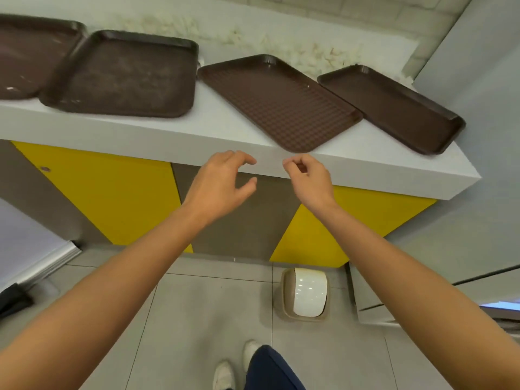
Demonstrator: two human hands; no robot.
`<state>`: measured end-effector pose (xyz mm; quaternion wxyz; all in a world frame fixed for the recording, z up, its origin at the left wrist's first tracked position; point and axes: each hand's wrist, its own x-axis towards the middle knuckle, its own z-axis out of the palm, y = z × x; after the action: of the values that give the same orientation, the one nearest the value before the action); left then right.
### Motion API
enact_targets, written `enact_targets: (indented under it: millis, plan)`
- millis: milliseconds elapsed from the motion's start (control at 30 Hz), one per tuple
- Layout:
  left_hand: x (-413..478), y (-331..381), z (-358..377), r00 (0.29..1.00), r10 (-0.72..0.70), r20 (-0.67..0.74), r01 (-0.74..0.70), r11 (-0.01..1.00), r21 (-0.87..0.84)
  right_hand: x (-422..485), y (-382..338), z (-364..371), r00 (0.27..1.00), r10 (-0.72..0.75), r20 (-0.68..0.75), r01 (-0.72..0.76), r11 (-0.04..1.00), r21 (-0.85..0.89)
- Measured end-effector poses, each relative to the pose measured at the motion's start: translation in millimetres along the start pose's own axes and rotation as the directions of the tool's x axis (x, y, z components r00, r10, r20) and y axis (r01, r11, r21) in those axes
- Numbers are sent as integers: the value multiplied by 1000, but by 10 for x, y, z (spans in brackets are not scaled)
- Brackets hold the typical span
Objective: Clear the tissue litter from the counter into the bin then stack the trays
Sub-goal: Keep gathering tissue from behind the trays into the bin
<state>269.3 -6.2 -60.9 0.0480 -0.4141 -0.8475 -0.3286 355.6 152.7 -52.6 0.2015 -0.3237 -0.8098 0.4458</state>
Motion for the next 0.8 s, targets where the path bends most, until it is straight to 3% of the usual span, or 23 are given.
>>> enact_targets:
  millis: [167,800]
  plan:
    - [257,-255,-210,996,-19,-82,22,999,37,257,-269,228,997,-41,59,39,999,37]
    - [2263,-1688,-587,985,-159,-71,166,980,107,2566,-1049,1430,981,-98,167,102,995,-13]
